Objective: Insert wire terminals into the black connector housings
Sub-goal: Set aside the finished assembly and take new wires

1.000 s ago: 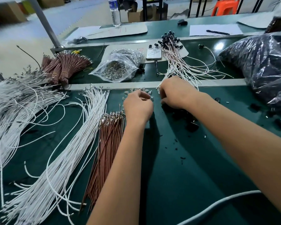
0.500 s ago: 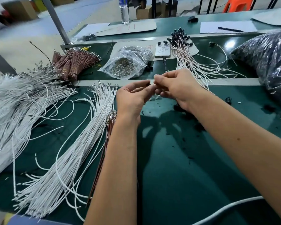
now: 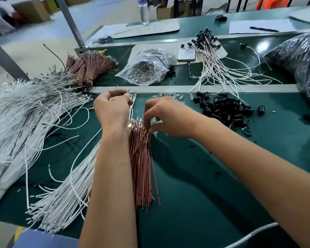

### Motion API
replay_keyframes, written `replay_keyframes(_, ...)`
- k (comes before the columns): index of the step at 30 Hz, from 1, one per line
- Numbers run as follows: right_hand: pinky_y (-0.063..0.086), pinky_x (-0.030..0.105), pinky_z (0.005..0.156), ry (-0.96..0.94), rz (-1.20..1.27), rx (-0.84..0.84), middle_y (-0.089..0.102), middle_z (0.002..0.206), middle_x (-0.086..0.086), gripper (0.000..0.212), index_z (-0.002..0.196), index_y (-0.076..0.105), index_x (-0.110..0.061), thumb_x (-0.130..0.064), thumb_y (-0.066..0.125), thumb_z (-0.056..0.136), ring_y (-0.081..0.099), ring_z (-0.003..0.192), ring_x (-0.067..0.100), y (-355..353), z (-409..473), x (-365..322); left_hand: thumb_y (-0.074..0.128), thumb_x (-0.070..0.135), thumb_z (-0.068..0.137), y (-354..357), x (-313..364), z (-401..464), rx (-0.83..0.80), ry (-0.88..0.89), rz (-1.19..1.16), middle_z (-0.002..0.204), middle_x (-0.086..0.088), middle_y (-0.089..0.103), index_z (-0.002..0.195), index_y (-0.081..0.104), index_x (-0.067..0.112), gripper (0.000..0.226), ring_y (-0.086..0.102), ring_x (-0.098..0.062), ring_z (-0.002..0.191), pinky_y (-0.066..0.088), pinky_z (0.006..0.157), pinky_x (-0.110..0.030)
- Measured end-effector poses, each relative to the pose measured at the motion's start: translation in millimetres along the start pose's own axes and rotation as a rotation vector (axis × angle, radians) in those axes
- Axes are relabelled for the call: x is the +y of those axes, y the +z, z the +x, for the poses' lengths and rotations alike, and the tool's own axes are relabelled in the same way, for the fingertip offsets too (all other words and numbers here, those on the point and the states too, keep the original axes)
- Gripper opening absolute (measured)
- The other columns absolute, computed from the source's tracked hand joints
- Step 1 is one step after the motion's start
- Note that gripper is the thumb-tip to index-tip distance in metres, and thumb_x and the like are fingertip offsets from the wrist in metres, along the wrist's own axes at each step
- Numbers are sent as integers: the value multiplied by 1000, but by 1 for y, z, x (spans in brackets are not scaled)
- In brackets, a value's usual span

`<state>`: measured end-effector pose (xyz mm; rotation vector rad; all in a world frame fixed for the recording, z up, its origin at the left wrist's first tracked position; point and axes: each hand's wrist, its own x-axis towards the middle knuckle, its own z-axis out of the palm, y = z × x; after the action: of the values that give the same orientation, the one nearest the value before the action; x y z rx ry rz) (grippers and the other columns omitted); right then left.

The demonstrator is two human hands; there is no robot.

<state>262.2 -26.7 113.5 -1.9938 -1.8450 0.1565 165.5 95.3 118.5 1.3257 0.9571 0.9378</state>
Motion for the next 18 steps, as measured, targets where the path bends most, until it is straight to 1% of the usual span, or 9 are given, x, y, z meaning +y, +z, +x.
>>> replay_keyframes(2,48,31,81,1,41,55,69,90,-1,11,95,83,-14,-13,85,85,53,76,11,-9,-4,5,69,-6,86,4,1,-4,-130,39,131,70,-8,68,83,68,10,16,63,-14,55,49,55,-22)
replay_keyframes(4,51,30,78,28,86,125,73,85,0,11,94,84,-12,-10,86,83,57,72,12,-21,-10,10,67,-4,90,10,4,-10,-294,31,240,72,-9,71,80,67,12,18,67,-17,53,53,53,-24)
replay_keyframes(7,57,28,80,122,189,304,76,87,1,11,95,82,-8,-9,84,85,67,76,13,-42,-25,25,62,0,96,20,15,-23,-488,-37,290,80,-13,73,87,67,9,13,69,-20,53,56,52,-27)
replay_keyframes(9,60,28,84,218,207,452,77,89,2,10,96,81,-8,-10,83,87,71,81,13,-55,-41,41,60,5,100,27,21,-29,-566,-52,296,82,-11,74,95,67,7,9,67,-18,50,50,45,-22)
replay_keyframes(12,61,32,85,405,215,615,77,89,-2,12,97,81,-14,-16,85,86,72,79,10,-70,-73,67,60,5,99,44,22,-37,-621,-38,267,77,-8,73,90,67,9,12,48,-8,40,33,39,-16)
replay_keyframes(13,62,33,83,457,243,654,76,88,-4,16,100,80,-15,-17,85,85,71,77,7,-72,-83,73,60,4,99,53,20,-41,-620,-37,241,75,-7,72,87,67,9,15,43,-6,39,31,39,-16)
replay_keyframes(15,62,31,75,567,326,765,73,90,-5,33,115,72,-18,-19,86,85,68,75,5,-70,-101,81,59,4,100,77,11,-55,-579,-36,158,74,-5,70,86,66,11,17,41,-5,42,32,42,-17)
replay_keyframes(16,61,31,69,635,391,832,71,93,-3,41,121,65,-20,-22,85,86,68,76,7,-67,-109,83,59,4,100,91,6,-64,-544,-52,57,74,-4,70,87,66,11,16,42,-6,45,34,45,-18)
replay_keyframes(18,55,31,57,746,577,908,68,96,3,38,121,57,-17,-26,80,92,67,69,11,-57,-120,80,58,2,100,115,-4,-82,-481,-136,-234,72,-1,68,91,64,9,13,43,-6,48,35,47,-18)
